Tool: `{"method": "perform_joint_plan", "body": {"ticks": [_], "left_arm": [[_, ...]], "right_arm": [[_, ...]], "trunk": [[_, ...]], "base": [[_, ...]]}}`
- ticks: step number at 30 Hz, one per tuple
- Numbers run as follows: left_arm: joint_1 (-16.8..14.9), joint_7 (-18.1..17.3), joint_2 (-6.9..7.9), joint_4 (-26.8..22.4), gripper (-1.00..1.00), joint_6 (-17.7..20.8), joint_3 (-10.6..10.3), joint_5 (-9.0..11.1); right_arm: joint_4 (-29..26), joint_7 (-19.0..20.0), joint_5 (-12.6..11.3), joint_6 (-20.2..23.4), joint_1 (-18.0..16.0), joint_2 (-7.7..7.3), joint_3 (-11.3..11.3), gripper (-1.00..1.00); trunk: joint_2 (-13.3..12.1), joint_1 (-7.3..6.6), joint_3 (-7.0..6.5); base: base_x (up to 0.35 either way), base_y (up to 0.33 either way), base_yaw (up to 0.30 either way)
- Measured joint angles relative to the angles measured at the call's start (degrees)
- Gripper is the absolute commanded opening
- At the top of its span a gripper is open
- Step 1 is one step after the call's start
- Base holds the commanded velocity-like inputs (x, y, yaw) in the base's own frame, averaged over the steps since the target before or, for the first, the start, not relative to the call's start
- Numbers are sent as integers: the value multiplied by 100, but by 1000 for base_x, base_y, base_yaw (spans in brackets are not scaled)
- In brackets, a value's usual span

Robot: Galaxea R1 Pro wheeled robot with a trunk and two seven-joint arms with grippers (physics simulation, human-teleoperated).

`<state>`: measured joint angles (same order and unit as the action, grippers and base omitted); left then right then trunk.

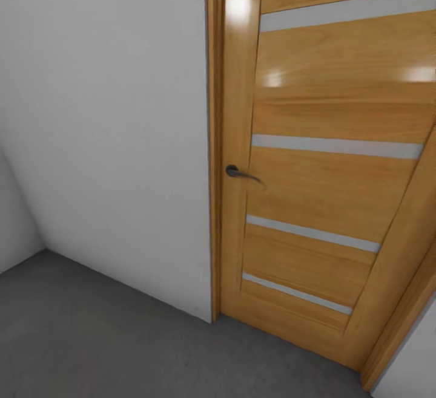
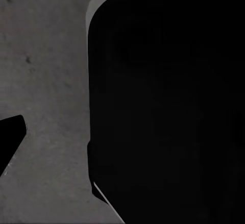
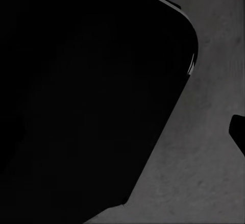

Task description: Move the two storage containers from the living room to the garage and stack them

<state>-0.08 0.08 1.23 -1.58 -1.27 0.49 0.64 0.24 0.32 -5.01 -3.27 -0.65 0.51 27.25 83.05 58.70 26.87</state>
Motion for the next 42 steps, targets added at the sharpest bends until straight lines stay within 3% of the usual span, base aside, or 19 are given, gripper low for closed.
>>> {"method": "perform_joint_plan", "body": {"ticks": [34, 42], "left_arm": [[0, 0, 0, 0, 100, 0, 0, -2], [0, 0, 0, -4, 100, -14, 0, -12]], "right_arm": [[0, 0, 0, 0, 0, 0, 0, 100], [0, 0, 0, -1, 3, 0, 0, 100]], "trunk": [[0, 0, 0], [0, 3, 0]], "base": [[324, 113, -245], [109, 18, -245]]}}
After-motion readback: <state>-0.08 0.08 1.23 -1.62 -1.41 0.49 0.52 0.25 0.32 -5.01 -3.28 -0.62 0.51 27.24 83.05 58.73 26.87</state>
